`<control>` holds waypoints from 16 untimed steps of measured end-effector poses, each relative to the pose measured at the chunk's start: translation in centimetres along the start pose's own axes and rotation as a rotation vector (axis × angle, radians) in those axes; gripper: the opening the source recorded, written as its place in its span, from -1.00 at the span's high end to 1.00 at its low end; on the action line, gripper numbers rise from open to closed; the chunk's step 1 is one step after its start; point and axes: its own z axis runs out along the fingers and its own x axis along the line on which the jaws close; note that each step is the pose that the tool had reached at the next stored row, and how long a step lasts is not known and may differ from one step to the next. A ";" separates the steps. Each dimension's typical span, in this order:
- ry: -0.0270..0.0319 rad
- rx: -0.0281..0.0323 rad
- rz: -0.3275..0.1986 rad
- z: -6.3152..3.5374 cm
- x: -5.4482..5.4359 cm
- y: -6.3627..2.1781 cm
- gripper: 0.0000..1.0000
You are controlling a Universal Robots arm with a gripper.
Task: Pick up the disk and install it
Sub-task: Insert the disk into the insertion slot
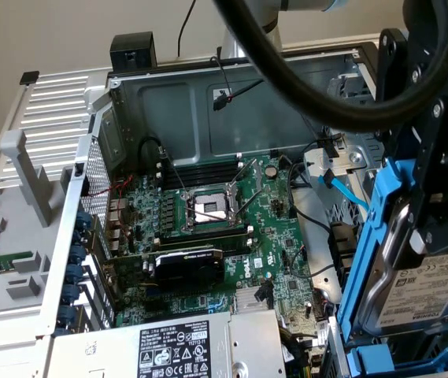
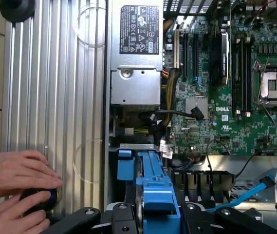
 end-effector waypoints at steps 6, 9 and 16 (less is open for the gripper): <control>-0.0010 0.0018 0.000 0.00 0.0 0.00 0.26; -0.0060 0.0043 0.000 0.04 0.0 0.00 0.26; -0.0075 0.0066 0.000 0.17 0.0 0.00 0.26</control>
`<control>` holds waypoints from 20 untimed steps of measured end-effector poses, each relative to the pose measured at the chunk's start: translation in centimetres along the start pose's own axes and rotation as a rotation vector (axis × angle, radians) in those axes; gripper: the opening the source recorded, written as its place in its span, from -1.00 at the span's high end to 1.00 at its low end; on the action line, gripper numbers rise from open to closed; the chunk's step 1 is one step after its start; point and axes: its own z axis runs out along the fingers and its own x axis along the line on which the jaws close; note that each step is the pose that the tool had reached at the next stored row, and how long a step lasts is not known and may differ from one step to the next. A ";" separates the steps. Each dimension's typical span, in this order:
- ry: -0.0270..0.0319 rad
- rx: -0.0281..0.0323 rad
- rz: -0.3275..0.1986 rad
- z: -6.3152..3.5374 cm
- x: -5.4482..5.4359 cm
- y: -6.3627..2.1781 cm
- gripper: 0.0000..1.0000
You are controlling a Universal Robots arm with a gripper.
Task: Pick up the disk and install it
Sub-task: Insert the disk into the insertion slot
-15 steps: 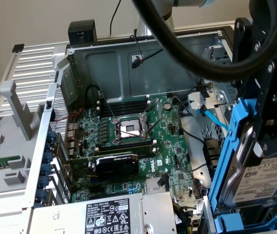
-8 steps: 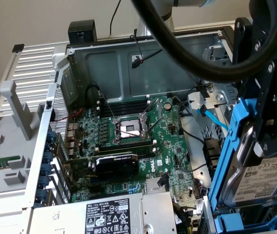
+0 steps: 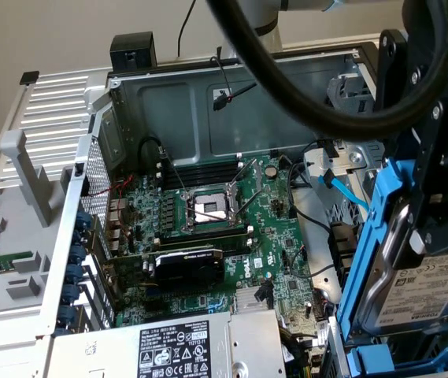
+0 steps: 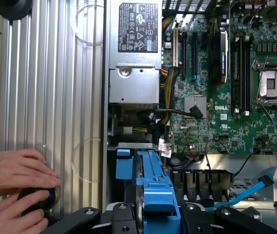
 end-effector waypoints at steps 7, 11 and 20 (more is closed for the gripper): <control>-0.0021 0.0024 0.000 0.23 0.0 -0.01 0.26; -0.0029 0.0032 0.000 0.41 0.0 -0.02 0.26; -0.0029 0.0031 0.000 0.49 0.0 -0.02 0.26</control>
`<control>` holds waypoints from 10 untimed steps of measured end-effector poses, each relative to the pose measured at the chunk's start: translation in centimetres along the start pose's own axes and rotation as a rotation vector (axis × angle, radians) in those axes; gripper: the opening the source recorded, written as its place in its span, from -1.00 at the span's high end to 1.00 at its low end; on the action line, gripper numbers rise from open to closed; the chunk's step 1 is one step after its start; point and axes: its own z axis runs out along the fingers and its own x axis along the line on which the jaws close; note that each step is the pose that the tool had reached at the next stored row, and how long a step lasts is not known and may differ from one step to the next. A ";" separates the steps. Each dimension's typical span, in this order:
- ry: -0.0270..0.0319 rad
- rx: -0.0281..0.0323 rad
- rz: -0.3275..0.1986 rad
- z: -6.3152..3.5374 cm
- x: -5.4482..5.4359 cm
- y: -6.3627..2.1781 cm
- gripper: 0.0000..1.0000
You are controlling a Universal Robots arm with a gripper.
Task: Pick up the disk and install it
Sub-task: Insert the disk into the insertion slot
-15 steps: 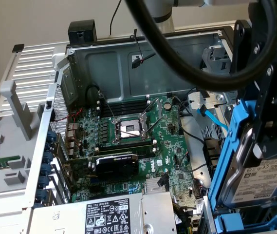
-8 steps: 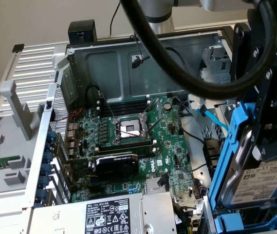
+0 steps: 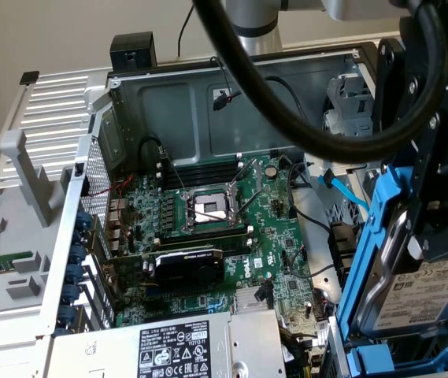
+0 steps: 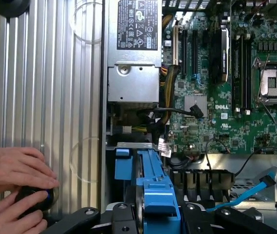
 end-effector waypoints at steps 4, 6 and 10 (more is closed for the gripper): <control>-0.0001 0.0000 0.000 0.01 0.0 -0.01 0.11; 0.0000 0.0001 0.000 0.00 0.0 -0.01 0.11; 0.0000 0.0000 0.000 0.00 0.0 0.00 0.11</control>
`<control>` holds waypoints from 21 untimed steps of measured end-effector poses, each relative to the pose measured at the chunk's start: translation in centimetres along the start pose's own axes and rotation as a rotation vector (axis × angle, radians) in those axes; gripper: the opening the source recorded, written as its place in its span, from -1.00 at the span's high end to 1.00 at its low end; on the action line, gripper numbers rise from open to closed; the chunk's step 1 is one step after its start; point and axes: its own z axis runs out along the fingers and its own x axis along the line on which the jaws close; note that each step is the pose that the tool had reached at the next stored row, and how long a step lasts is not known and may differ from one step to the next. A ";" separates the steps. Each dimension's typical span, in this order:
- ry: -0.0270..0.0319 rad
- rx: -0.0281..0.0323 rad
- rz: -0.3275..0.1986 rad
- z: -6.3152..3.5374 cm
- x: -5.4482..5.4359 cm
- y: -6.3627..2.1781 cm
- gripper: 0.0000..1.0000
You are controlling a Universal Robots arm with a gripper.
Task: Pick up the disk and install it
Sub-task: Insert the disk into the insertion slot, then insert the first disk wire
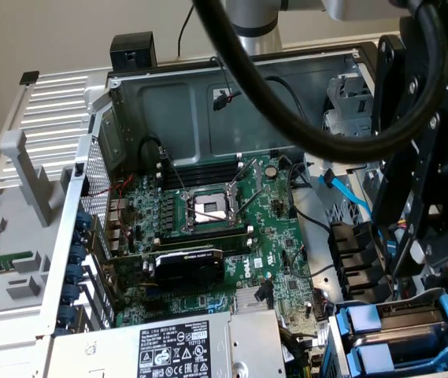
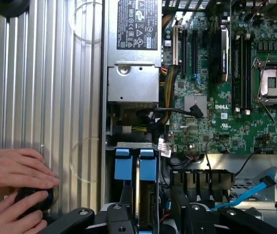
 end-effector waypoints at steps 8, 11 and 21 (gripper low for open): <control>0.0000 0.0000 0.000 0.00 0.0 0.00 0.11; 0.0000 0.0000 0.000 0.00 0.0 0.00 0.11; 0.0086 0.0001 0.000 -0.01 -1.5 -0.38 0.11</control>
